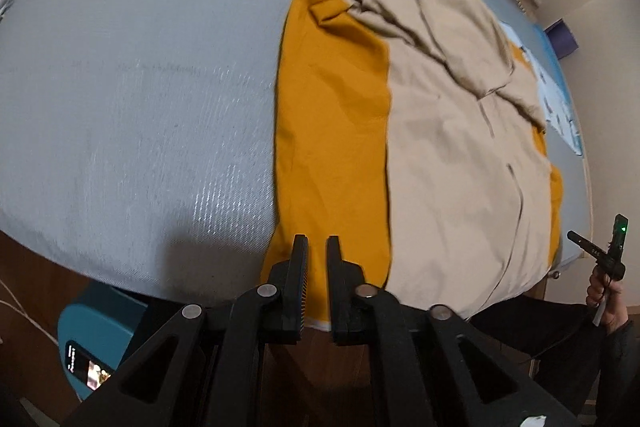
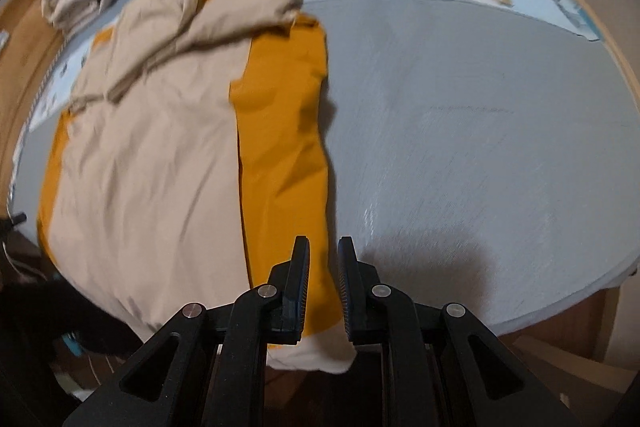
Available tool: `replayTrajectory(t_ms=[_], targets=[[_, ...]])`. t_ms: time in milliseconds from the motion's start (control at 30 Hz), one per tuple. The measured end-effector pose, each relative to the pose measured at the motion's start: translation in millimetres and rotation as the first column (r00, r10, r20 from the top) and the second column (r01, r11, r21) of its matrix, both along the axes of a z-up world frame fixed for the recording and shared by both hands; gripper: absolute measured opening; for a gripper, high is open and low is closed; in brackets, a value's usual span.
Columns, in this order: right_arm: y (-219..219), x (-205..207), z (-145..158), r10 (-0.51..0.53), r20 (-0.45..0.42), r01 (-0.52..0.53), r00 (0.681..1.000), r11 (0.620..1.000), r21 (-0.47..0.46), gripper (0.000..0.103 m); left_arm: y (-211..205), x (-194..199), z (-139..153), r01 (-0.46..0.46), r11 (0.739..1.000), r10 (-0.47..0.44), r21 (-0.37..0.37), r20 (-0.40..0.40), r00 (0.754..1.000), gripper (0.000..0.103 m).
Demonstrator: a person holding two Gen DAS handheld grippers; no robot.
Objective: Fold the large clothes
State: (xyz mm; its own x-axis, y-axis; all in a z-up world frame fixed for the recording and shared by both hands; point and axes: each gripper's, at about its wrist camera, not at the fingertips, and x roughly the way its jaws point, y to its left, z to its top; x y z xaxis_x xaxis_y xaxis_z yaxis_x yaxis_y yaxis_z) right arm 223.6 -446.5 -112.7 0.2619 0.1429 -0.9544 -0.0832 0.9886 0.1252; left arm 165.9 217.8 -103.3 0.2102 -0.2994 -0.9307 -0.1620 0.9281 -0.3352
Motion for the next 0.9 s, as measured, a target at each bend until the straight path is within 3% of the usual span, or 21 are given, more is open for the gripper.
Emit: replayTrajectory(t_ms=[167,267,900], targets=[[7,-1,-16,0.02,-0.069,-0.021,0.997,1.0,-0.019,0.025,4,0,-15,-0.023,1.0,0.022,-0.002,-0.063,0.998,0.027],[10,1,-23,0.021,-0.096,-0.024,0.995,0.999,-0.028,0.027,2,2,-21,-0.008,1.0,0.009,0.004,-0.092,0.996,0.031],[3,7,-50,0.008,-0.222,-0.015,0.975,0.999,-0.03,0.032,-5,4,-50,0.019,0.999,-0.011,0.043,-0.192,0.981,0.034]])
